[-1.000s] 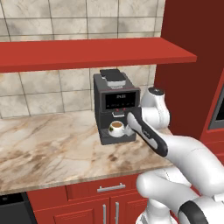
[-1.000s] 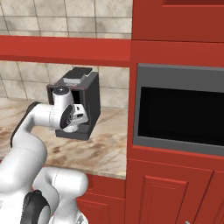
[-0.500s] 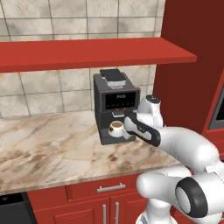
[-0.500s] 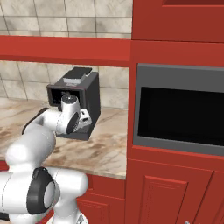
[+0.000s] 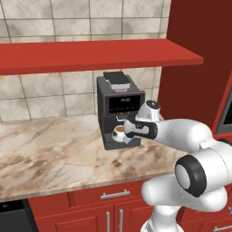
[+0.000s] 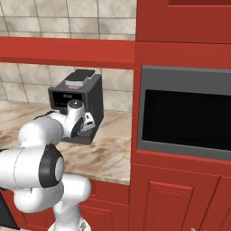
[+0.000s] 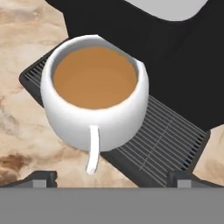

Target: Pick up the brewed coffee from the coffee machine and place it next to the breakfast plate on the dining counter.

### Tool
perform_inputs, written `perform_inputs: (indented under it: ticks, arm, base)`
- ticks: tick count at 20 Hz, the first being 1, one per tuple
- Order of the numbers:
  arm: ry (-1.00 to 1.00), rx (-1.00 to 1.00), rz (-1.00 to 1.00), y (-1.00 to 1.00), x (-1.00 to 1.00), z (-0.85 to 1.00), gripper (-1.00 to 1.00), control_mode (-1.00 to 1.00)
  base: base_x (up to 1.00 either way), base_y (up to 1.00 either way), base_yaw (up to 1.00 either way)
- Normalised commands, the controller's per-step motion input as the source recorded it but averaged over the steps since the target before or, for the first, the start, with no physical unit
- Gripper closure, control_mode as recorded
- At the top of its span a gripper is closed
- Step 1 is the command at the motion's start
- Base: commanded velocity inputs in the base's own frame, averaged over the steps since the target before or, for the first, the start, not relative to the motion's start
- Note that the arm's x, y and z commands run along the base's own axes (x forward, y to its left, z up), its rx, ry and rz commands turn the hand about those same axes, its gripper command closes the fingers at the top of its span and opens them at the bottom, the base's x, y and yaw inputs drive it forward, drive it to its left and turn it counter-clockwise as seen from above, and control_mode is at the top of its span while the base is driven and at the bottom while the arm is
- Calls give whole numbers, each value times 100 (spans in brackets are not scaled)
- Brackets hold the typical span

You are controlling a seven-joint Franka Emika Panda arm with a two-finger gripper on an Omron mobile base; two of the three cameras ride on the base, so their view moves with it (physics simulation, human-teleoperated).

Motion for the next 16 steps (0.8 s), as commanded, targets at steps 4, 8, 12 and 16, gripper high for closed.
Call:
perform_inputs:
  ticks: [4, 8, 12, 16]
  arm:
    - [0, 3, 0, 27, 14, 0, -100, -100]
    - [0, 3, 0, 25, 6, -5, -100, -100]
    - [0, 4, 0, 21, 2, -7, -100, -100]
    - [0, 3, 0, 12, 13, -9, -100, -100]
  base:
    - [0, 0, 0]
    - [0, 0, 0]
    - [0, 0, 0]
    - [0, 0, 0]
